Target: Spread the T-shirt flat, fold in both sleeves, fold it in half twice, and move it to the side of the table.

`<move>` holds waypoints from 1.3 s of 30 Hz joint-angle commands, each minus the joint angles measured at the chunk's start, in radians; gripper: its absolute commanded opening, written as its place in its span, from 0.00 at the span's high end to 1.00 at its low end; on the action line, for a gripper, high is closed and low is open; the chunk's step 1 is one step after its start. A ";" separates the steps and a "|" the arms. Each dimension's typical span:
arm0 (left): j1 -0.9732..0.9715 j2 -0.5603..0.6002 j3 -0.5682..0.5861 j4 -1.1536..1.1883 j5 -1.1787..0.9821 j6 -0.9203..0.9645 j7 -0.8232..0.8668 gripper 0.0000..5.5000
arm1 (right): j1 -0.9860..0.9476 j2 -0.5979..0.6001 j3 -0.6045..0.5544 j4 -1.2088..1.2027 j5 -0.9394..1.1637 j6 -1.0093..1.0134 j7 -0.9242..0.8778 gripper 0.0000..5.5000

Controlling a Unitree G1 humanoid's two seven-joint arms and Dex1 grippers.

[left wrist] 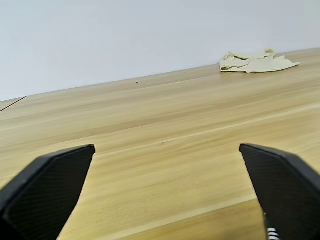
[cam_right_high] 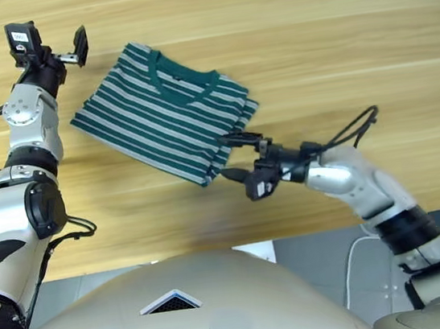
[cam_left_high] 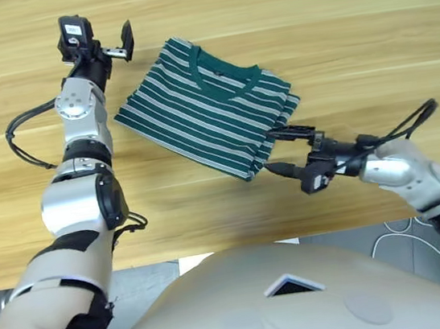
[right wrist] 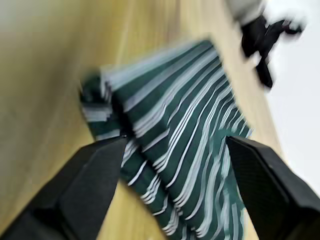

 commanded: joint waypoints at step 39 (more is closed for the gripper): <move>-0.020 -0.007 0.121 0.000 -0.066 -0.024 0.197 0.02 | -0.965 1.008 0.124 1.484 -0.323 0.403 -0.768 0.33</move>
